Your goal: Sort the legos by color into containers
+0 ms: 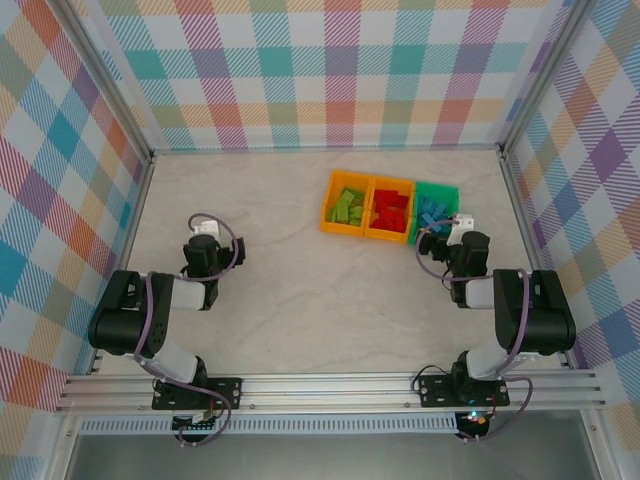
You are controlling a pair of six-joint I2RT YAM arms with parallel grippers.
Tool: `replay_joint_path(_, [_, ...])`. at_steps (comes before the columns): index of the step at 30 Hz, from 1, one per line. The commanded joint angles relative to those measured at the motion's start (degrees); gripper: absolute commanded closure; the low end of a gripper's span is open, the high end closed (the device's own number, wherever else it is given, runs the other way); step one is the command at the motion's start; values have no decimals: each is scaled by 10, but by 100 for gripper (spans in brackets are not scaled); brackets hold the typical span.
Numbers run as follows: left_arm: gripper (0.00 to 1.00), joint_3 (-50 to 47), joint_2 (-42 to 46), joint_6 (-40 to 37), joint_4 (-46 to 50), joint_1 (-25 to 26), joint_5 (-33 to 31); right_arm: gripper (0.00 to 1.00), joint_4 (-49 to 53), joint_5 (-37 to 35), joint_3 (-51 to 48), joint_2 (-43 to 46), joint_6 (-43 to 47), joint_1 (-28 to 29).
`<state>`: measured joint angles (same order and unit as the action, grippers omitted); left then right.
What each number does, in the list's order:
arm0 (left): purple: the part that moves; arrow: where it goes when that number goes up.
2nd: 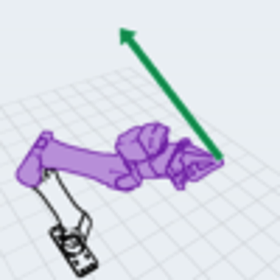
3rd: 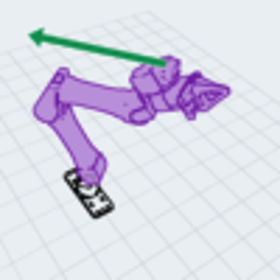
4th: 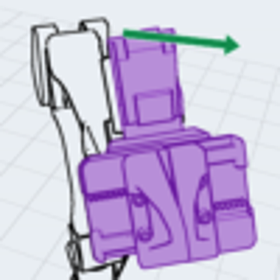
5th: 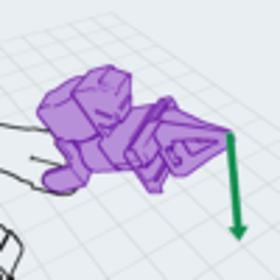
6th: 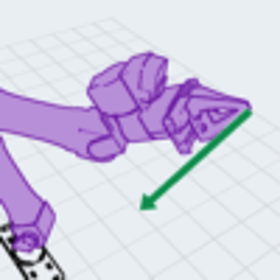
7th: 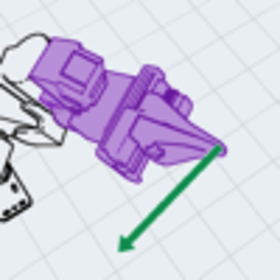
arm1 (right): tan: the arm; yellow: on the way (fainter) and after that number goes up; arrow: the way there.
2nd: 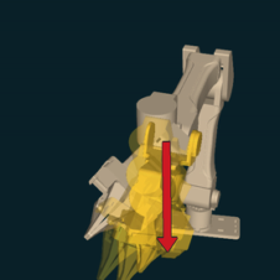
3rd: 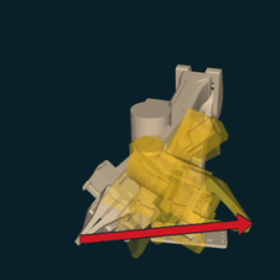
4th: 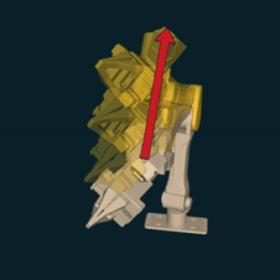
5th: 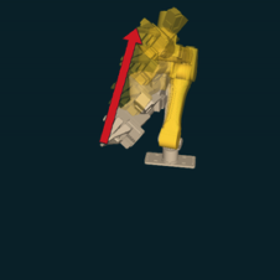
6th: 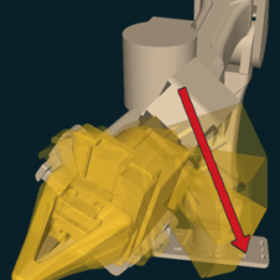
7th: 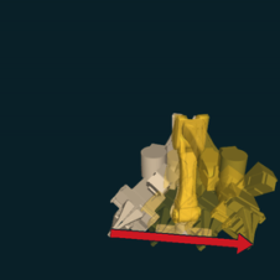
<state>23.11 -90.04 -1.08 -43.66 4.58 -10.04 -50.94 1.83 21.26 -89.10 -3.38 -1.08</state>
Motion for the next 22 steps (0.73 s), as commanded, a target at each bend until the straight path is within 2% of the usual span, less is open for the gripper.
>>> replay_joint_path(1, [0, 5, 4, 6, -34, -4, 13, 0, -23, -12, 4, 0, 13, 4])
replay_joint_path(22, [0, 4, 4, 6, -35, -4, 12, 1, -15, -6, 10, -1, 24, 10])
